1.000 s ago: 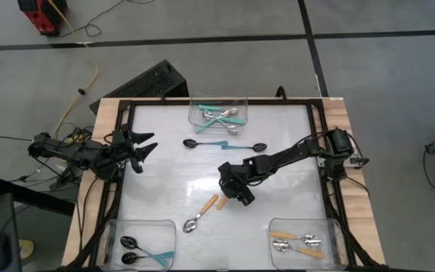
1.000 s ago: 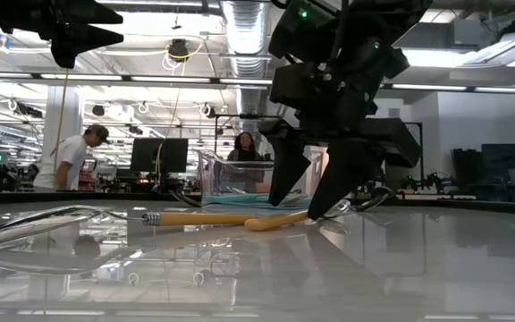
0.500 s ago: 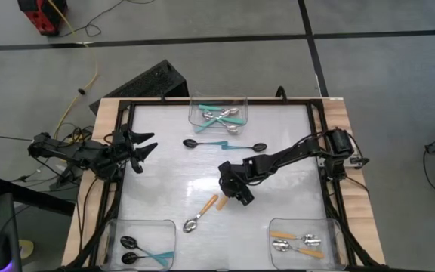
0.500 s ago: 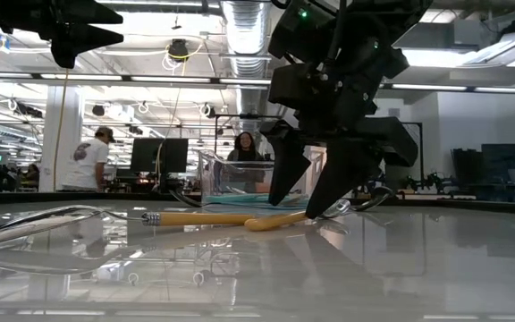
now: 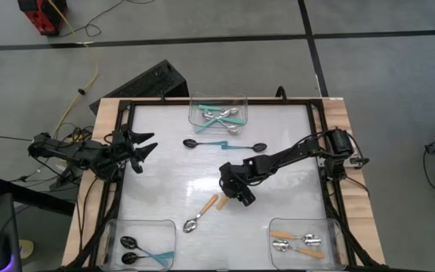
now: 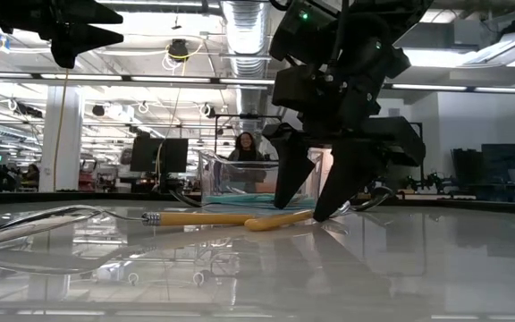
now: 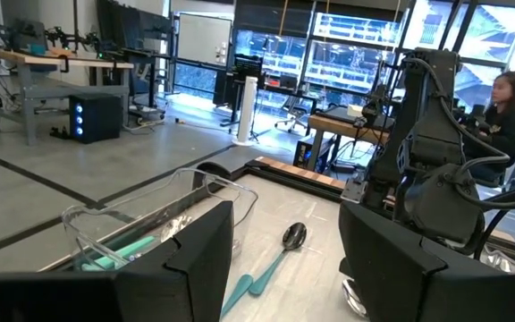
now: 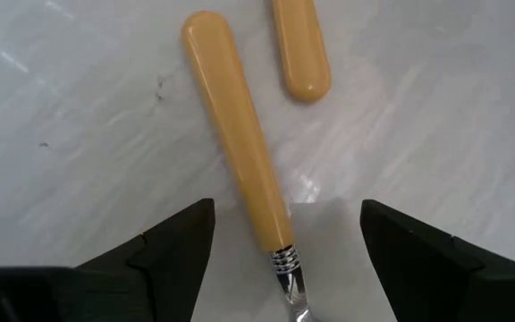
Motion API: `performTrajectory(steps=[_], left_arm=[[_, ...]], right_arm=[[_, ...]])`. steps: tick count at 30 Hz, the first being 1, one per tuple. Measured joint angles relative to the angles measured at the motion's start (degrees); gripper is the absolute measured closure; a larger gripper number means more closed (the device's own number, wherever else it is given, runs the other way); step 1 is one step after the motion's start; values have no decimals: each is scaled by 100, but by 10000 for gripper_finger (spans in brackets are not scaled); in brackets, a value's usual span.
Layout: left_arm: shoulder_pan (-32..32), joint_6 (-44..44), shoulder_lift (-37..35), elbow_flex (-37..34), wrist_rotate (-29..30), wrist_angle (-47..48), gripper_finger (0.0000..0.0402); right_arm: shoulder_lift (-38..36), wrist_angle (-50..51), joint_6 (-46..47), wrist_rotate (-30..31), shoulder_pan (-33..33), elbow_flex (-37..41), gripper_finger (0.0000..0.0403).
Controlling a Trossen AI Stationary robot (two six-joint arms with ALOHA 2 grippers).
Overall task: Sort silverware by color (type)
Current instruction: Put the right orange spoon into the bottom right transparent bin
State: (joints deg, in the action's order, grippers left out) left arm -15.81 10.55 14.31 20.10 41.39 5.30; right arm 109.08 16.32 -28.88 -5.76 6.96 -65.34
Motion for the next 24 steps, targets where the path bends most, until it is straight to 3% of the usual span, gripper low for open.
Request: performTrajectory(steps=[15, 24], left_arm=[[0, -2, -2, 0, 1, -34, 212], [-2, -2, -2, 0, 1, -31, 212]], right_arm=[[90, -16, 500, -37, -93, 0, 101], [81, 306, 946, -63, -172, 0, 155]])
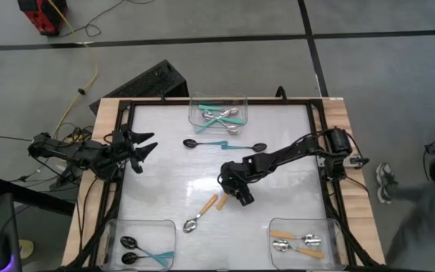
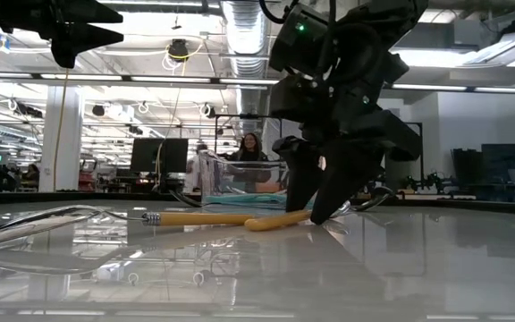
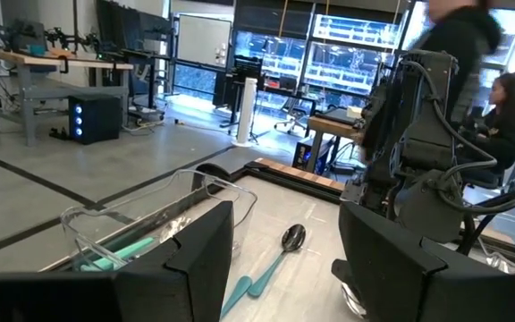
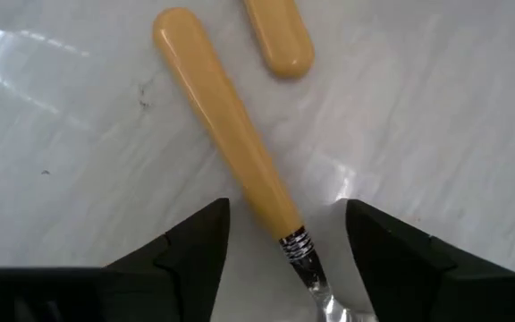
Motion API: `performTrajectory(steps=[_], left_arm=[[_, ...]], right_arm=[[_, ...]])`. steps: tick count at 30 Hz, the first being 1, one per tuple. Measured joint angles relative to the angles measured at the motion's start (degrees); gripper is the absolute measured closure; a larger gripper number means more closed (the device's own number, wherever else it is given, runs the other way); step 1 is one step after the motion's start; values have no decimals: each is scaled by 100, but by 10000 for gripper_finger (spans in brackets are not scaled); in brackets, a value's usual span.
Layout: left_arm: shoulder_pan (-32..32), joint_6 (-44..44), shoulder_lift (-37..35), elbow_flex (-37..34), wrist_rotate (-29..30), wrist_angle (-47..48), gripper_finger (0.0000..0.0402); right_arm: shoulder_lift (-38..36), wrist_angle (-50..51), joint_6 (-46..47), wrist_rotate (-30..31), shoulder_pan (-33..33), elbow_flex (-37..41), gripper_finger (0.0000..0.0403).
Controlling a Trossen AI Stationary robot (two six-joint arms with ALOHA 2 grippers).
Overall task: Sort silverware by color (type)
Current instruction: Put the right orange spoon into the bottom right transparent bin
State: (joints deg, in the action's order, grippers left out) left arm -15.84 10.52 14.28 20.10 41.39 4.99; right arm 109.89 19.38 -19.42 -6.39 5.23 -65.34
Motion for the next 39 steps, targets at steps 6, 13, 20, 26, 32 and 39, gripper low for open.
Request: performTrajectory(steps=[6, 13, 20, 26, 32, 39], left_arm=[[1, -2, 0, 0, -1, 1, 212], [2, -2, 0, 0, -1, 2, 212], [0, -14, 0, 0, -1, 2, 212], [1, -46, 0, 0, -1, 4, 212], [2, -46, 0, 0, -1, 4, 212], [1, -44, 0, 0, -1, 4, 212]], right_arm=[[-2, 15, 275, 3, -4, 0, 212], [-4, 24, 306, 36, -9, 0, 294], [-9, 31, 308, 46, -7, -2, 333], [-9, 30, 558, 48, 2, -2, 333], [-60, 62, 967, 46, 2, 0, 333], [-437, 315, 1211, 195, 7, 8, 334]])
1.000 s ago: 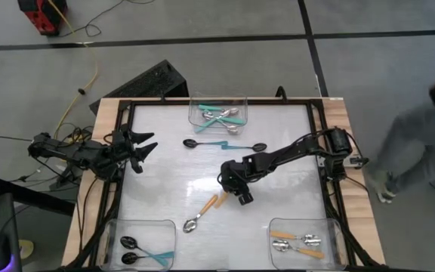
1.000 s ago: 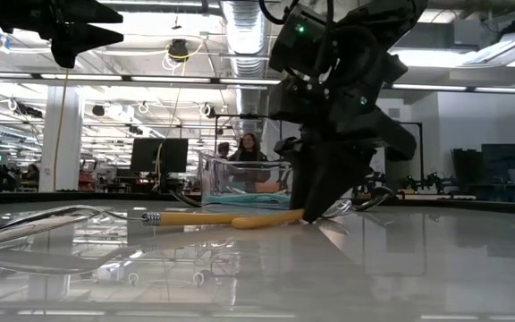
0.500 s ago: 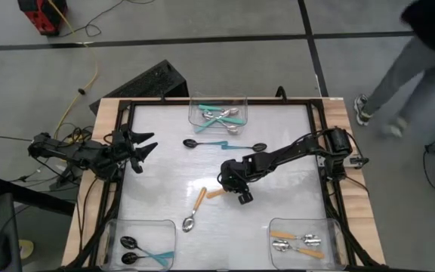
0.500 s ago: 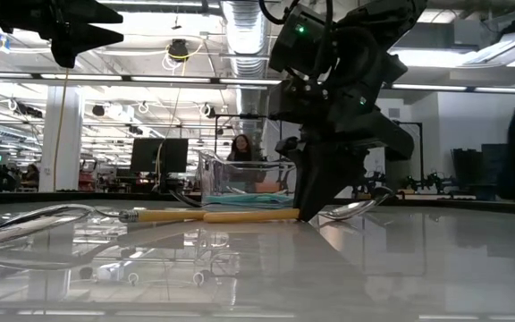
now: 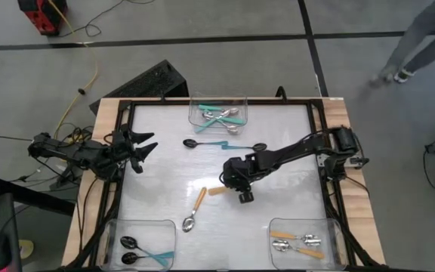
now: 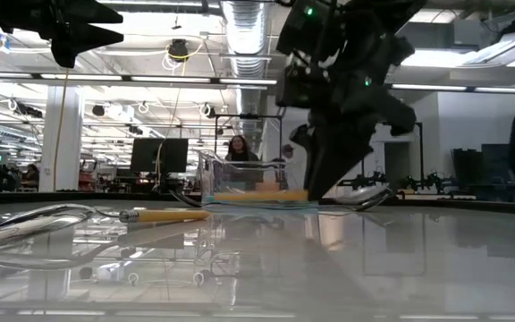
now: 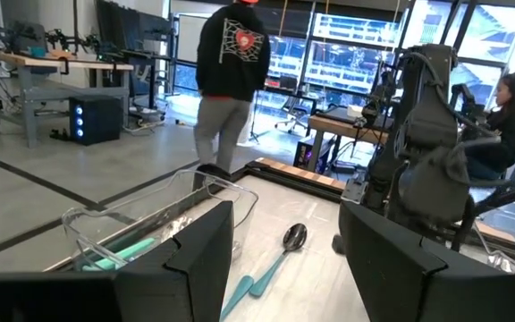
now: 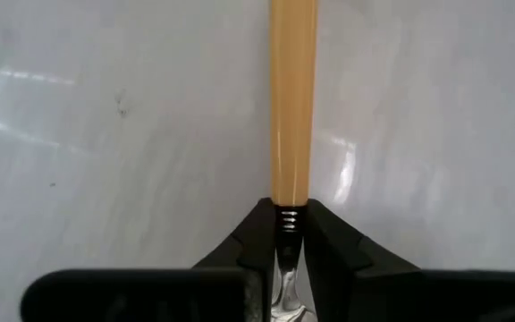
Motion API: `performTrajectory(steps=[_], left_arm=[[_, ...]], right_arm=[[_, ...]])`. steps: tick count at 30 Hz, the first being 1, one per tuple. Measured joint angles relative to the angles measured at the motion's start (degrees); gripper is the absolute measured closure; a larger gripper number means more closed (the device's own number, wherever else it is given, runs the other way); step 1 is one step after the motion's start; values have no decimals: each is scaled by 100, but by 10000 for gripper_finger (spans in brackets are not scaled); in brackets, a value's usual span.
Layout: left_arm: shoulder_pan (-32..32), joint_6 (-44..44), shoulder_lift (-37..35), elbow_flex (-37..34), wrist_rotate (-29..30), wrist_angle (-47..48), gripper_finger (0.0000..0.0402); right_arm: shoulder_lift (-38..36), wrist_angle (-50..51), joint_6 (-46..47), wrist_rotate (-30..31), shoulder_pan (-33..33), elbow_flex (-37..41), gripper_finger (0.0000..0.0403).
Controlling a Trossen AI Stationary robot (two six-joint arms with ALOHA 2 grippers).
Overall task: Sort silverware by color (type)
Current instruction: Put the right orange spoon into the bottom right transparent bin
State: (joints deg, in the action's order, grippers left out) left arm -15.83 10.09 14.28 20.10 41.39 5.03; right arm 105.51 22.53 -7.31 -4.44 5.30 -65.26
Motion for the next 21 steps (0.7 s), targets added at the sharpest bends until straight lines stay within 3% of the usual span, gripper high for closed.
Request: performTrajectory(steps=[15, 21], left_arm=[[1, 9, 1, 0, -1, -62, 212], [0, 13, 1, 0, -2, -63, 212]], right_arm=[[-1490, 447, 658, 533, 157, -6, 335], [-2067, 794, 1438, 637, 440, -12, 335]])
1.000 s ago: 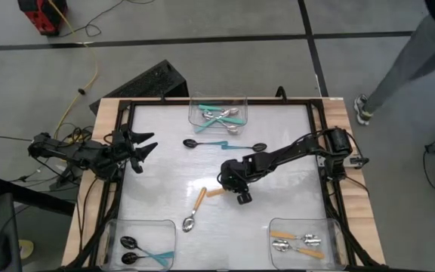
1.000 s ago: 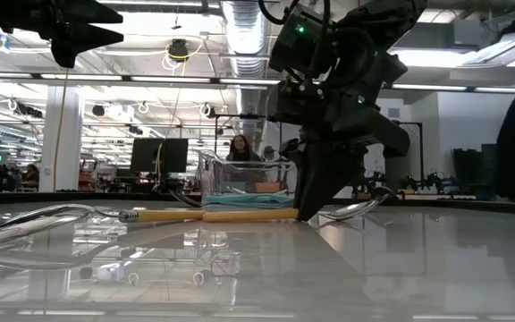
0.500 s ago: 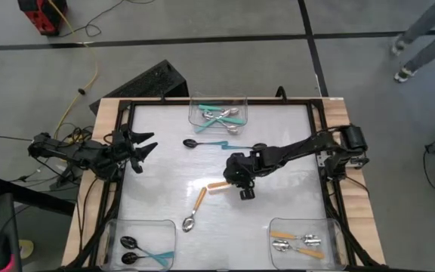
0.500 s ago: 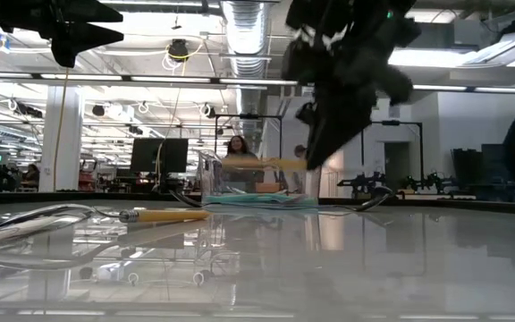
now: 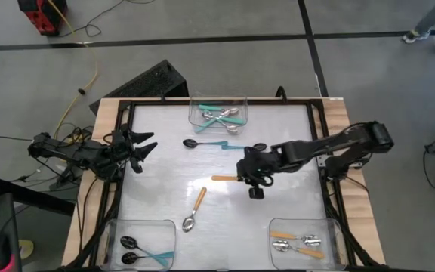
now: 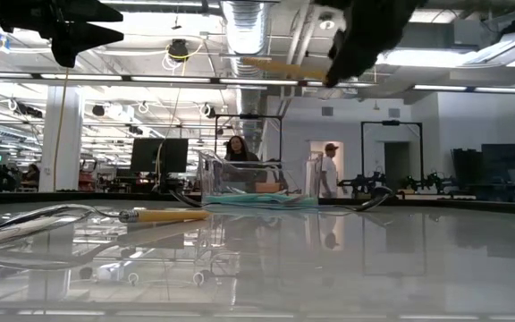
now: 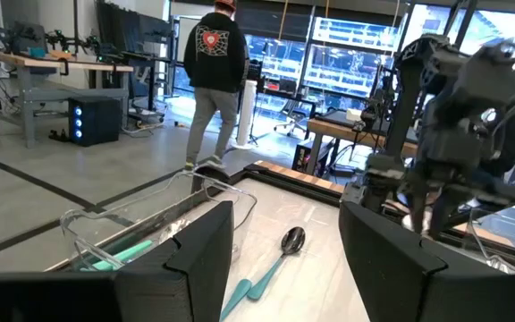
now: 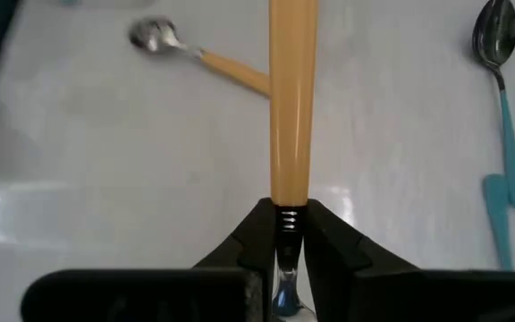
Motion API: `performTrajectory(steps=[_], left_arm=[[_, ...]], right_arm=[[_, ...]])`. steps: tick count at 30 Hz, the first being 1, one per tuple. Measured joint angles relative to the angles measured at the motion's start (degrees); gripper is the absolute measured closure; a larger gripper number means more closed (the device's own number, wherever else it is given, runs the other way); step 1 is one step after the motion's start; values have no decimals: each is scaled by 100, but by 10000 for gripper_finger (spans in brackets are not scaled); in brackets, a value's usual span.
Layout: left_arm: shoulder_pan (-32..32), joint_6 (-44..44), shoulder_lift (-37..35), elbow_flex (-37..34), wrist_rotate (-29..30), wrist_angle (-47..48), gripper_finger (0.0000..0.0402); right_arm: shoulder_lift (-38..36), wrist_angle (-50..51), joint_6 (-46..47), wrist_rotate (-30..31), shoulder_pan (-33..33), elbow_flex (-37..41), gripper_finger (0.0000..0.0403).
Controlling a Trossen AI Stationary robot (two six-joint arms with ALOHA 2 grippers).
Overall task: Sort silverware by color (type)
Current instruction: Put the right orange spoon into the bottom right transparent bin
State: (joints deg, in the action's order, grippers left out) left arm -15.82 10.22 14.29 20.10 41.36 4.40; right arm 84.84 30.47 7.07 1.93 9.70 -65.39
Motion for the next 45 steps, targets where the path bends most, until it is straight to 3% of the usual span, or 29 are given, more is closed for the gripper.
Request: performTrajectory(steps=[17, 32, 40, 45], left_arm=[[-1, -4, 1, 0, 0, -29, 212], [1, -4, 1, 0, 1, -36, 212], [-1, -35, 0, 0, 1, -42, 212], [1, -46, 0, 0, 2, -45, 212]], right_arm=[[-1254, 1670, 3443, -25, 1377, -2, 335], [-1475, 2082, 6975, -4, 3309, -2, 335], [-1469, 2277, 8721, 826, 4357, -2, 335], [-1424, 2466, 9739, 999, 4853, -2, 335]])
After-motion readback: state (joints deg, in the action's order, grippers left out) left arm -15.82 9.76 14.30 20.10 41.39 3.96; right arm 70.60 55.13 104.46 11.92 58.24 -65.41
